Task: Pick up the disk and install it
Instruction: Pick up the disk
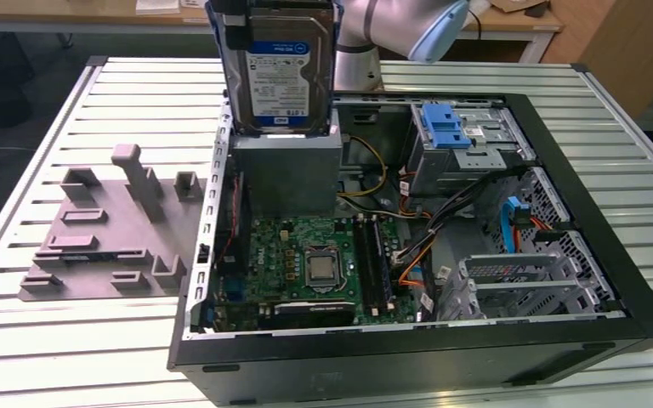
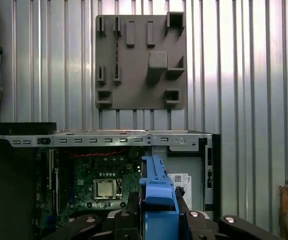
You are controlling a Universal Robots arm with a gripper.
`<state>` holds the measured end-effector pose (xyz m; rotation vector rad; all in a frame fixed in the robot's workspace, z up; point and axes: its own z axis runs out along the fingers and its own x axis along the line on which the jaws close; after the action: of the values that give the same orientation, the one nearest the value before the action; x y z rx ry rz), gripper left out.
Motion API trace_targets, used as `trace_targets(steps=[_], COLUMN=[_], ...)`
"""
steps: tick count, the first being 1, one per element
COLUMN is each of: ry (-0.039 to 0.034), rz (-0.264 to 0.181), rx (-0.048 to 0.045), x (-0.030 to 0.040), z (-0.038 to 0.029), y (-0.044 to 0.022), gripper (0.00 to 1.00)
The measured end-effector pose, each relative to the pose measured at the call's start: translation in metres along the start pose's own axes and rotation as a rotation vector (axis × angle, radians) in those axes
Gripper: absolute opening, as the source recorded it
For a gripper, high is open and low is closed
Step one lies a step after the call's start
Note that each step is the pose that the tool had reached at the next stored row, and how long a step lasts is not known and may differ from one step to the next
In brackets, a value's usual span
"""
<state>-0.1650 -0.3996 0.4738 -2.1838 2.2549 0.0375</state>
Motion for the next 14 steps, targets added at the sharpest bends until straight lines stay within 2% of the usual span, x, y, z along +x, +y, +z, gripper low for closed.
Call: trace_targets(steps=[14], ry=[0.0002], rz=[0.0], rx=[-0.0001], x=[0.0016], z=[-0.0001], y=[-0.0004], gripper=[0.36])
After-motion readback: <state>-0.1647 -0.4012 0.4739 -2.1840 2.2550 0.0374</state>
